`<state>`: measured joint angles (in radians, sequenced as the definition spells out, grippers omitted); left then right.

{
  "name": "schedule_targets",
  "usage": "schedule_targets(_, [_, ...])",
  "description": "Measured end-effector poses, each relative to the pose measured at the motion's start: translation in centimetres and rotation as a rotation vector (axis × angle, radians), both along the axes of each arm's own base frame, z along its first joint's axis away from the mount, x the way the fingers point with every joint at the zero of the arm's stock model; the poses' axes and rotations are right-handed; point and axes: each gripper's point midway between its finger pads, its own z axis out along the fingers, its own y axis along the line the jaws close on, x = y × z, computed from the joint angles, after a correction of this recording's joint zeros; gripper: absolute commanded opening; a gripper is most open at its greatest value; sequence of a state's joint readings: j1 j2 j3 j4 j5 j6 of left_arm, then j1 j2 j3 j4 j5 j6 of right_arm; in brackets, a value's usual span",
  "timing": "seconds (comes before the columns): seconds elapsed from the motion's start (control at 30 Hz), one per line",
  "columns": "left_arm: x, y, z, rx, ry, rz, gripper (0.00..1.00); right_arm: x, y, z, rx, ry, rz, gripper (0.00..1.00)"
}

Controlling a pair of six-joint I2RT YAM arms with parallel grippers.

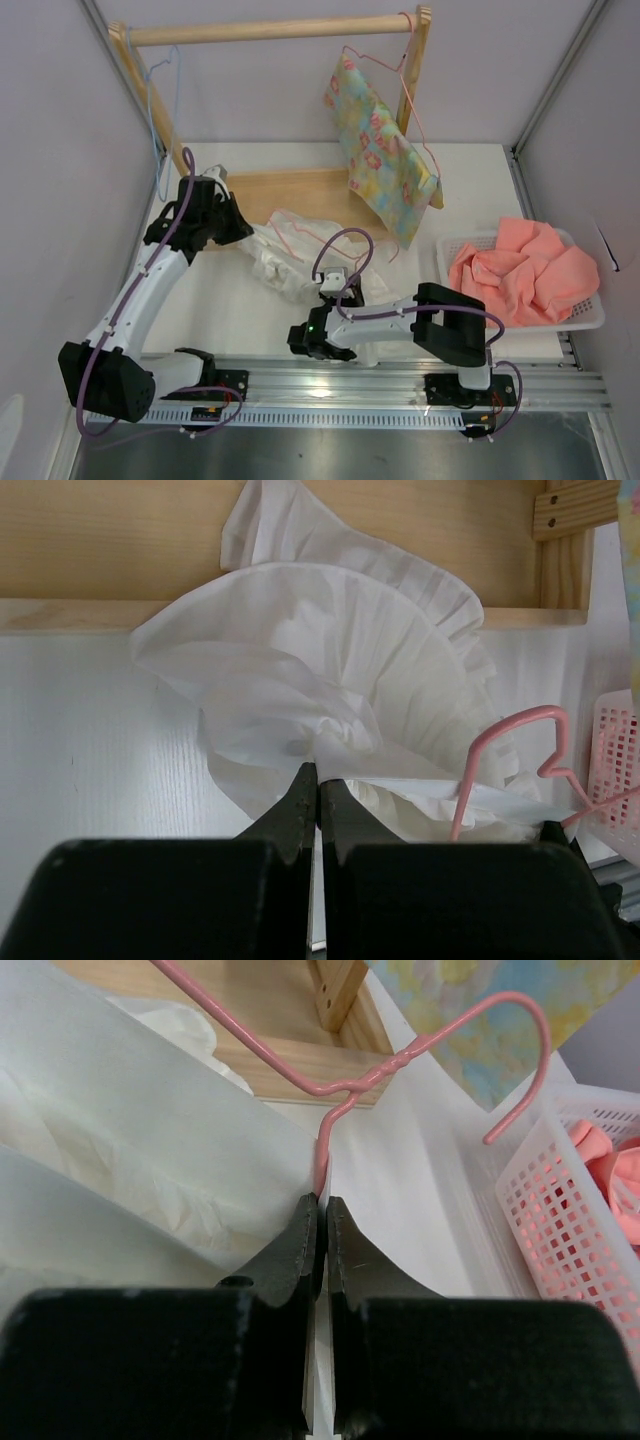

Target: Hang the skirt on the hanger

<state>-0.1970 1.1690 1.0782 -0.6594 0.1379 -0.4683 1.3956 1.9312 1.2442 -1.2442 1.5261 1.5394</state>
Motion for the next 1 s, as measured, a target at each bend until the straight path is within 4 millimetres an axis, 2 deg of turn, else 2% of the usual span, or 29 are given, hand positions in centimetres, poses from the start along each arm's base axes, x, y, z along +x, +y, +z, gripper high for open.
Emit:
schedule_targets(0.13, [0.2,0.1,0.1,0.005,-0.007,0.001,0.00,0.4,0.1,0.4,0.001,0.001,-0.012,0.00])
schedule_targets(0.3, [0.3,0.1,-0.1,0.010,-0.006,0.000,0.00,2.1,-0.2,-0.2,-0.051,0.013,-0.068,0.00])
schedule_targets(0.43, [0.8,0.0,-0.6,0.017,0.001,-0.004,0.00,3.3,-0.4,0.5,-0.143,0.050,-0.102,0.00])
schedule_targets(0.47, [1.0,0.0,-0.8,0.019,0.003,-0.006,0.00,3.5,-0.7,0.2,-0.187,0.092,-0.111,0.00])
schedule_targets(0.5, [1.0,0.0,-0.9,0.019,0.005,-0.008,0.00,3.5,-1.2,-1.0,-0.199,0.164,-0.108,0.00])
schedule_targets(0.57, [0.8,-0.4,-1.2,0.012,0.020,-0.026,0.00,3.2,-3.0,-3.1,-0.149,0.314,-0.059,0.00])
schedule_targets(0.6, [0.6,-0.7,-1.3,0.006,0.027,-0.040,0.00,3.4,-3.2,-3.2,-0.118,0.357,-0.033,0.00])
schedule_targets(0.63, [0.5,-0.8,-1.4,0.005,0.031,-0.047,0.00,4.0,-2.8,-2.5,-0.084,0.383,-0.003,0.00])
schedule_targets(0.7, [0.8,-0.6,-1.3,0.013,0.021,-0.042,0.00,5.4,-0.7,-0.7,-0.036,0.385,0.076,0.00])
schedule_targets(0.77, [1.3,-0.2,-1.2,0.028,0.004,-0.026,0.00,5.5,1.1,-0.3,-0.044,0.389,0.155,0.00])
schedule_targets(0.83, [1.6,0.3,-1.4,0.044,0.000,-0.013,0.00,4.9,2.3,-0.6,-0.076,0.408,0.233,0.00])
schedule_targets(1.0, [1.9,0.6,-2.4,0.069,0.034,-0.010,0.00,4.1,2.5,-0.6,-0.145,0.374,0.300,0.00])
